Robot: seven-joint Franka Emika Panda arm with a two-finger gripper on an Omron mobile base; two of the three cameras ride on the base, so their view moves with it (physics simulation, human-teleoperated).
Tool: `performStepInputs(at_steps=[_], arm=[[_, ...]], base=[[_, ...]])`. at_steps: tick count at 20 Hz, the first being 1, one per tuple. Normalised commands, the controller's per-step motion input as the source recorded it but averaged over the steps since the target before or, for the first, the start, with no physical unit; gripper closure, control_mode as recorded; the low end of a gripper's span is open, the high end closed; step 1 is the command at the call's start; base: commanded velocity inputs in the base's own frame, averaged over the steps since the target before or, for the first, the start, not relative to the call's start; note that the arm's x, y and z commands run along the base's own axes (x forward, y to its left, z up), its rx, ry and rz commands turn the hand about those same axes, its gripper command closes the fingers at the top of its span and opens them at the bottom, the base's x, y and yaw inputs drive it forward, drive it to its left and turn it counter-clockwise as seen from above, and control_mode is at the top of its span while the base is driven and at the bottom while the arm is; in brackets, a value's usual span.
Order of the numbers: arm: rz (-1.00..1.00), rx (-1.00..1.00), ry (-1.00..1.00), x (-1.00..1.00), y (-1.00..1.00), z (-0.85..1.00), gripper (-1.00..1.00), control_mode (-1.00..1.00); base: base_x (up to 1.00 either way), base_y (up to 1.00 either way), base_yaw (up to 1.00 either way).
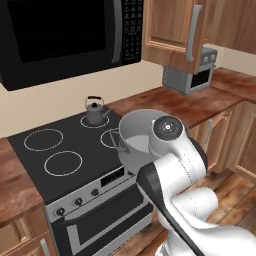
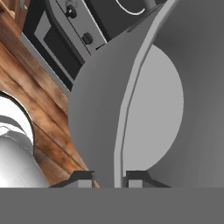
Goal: Pick the kettle from the cabinet and place it on a stove burner. Then pick the pot from the counter and place it on another stove burner. Finally, turn both burners on.
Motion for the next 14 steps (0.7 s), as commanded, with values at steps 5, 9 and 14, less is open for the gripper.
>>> performStepInputs(at_steps=[5, 9, 14], arm=[[0.0, 0.0, 0.0, 0.0, 0.0, 0.0, 1.0, 1.0], [0.0, 0.0, 0.0, 0.0, 0.0, 0.0, 1.0, 1.0], [0.0, 0.0, 0.0, 0.0, 0.0, 0.0, 1.0, 1.0]], base=[[0.34, 0.0, 0.03], [0.43, 0.01, 0.04], [0.36, 0.05, 0.0]])
